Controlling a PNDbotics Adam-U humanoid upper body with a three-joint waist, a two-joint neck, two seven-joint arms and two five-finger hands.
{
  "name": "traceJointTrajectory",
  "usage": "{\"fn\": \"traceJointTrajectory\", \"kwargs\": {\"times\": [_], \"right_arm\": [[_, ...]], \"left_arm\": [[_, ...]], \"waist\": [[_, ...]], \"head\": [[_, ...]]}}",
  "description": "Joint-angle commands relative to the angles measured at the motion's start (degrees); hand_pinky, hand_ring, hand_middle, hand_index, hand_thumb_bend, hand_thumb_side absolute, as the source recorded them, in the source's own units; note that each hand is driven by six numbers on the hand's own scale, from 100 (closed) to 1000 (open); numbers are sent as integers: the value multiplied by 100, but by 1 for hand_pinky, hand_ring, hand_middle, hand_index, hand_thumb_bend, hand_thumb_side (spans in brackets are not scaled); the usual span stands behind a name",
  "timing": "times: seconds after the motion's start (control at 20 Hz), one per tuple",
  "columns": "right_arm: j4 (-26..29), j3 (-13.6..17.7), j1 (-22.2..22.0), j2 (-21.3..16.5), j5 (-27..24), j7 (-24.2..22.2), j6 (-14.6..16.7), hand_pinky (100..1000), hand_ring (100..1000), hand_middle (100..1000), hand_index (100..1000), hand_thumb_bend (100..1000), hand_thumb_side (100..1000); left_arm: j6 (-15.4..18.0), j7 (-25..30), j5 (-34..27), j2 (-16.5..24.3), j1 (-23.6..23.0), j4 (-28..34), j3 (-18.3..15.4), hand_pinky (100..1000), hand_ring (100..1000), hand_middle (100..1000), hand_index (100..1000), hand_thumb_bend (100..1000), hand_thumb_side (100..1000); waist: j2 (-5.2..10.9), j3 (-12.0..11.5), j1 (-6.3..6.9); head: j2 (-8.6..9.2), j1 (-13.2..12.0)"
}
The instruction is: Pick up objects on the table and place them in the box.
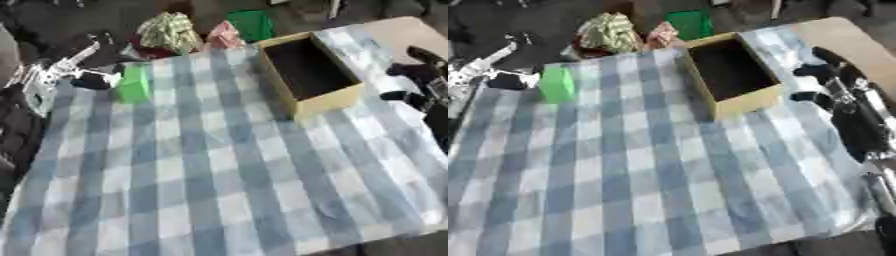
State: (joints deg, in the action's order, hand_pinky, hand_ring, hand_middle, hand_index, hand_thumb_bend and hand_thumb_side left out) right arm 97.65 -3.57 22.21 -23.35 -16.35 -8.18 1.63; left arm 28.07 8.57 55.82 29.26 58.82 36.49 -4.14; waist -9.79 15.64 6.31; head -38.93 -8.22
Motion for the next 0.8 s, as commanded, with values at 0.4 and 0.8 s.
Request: {"fn": "traceJointTrajectory", "kwargs": {"times": [0.4,0.8], "right_arm": [[122,26,97,-41,5,-25,13,705,1000,719,958,100,641],[112,15,100,-37,16,-54,12,705,1000,719,958,100,644]], "left_arm": [[34,-137,52,242,67,23,-38,815,1000,901,888,100,281],[80,-29,194,279,34,-25,-4,820,1000,904,891,100,295]], "waist": [[67,-7,3],[56,-1,11]], "head": [[72,-643],[40,-756]]}}
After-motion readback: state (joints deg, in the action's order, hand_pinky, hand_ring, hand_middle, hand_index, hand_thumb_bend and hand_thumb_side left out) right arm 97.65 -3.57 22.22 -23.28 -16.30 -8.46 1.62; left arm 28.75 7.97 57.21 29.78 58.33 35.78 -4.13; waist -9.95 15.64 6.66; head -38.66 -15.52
